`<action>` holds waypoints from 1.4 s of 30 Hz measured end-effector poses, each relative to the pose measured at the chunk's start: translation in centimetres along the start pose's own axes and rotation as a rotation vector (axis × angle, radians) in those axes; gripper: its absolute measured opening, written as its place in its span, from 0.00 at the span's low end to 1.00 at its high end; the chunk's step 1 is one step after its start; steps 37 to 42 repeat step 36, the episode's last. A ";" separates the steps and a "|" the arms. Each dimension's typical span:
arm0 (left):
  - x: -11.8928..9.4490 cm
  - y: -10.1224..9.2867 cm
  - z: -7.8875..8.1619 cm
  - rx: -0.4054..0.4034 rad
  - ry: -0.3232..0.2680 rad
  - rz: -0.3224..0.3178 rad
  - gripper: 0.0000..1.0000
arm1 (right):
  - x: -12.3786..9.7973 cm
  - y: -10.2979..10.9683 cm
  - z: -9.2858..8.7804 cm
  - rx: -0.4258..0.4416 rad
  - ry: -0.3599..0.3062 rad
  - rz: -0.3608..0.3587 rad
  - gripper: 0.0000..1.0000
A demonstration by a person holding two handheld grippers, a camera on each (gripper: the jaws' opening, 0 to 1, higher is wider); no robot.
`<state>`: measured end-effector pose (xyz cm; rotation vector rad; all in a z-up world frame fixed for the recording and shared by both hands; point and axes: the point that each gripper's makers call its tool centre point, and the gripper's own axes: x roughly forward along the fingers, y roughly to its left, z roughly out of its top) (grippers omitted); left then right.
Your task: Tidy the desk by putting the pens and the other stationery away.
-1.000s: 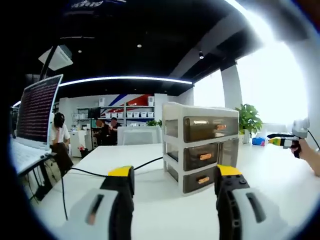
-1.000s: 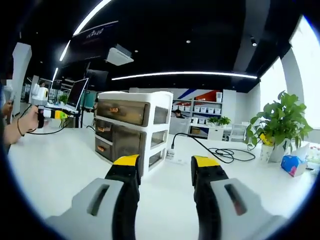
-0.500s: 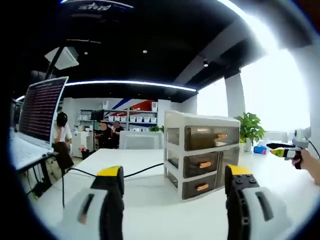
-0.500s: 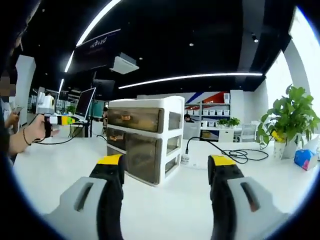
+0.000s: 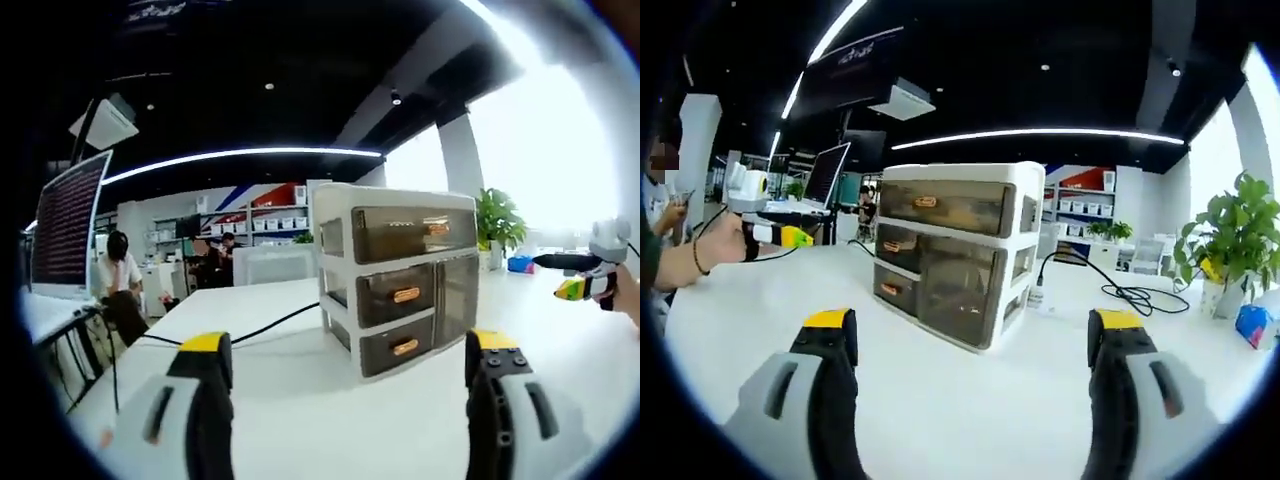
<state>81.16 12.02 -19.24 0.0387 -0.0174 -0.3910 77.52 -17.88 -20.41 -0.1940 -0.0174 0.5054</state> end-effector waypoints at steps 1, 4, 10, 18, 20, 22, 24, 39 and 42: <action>0.0 0.1 0.1 -0.001 -0.005 0.003 0.97 | 0.0 -0.1 0.0 0.000 0.001 -0.001 0.97; -0.3 0.5 0.7 -0.009 -0.029 0.017 0.97 | 0.1 -0.3 0.1 0.057 -0.025 0.011 0.97; -0.6 0.9 1.4 -0.042 -0.060 0.016 0.97 | 0.4 -1.5 -1.9 0.141 0.041 -0.019 0.97; -0.8 1.8 1.3 -0.054 -0.055 0.014 0.97 | 0.4 -2.0 -2.1 0.173 0.041 -0.043 0.97; -1.0 2.2 1.2 -0.038 -0.056 0.037 0.97 | 0.4 -1.7 -2.0 0.173 0.035 -0.041 0.97; -1.1 2.4 1.0 -0.032 -0.051 0.040 0.97 | 0.3 -1.3 -2.0 0.168 0.043 -0.031 0.97; -1.2 2.2 1.1 -0.036 -0.055 0.032 0.97 | 0.3 -1.1 -2.1 0.159 0.048 -0.026 0.97; -1.5 1.1 1.5 -0.014 -0.067 0.025 0.97 | -0.1 -1.6 -2.7 0.110 0.079 -0.049 0.97; -1.5 1.1 1.5 -0.014 -0.067 0.025 0.97 | -0.1 -1.6 -2.7 0.110 0.079 -0.049 0.97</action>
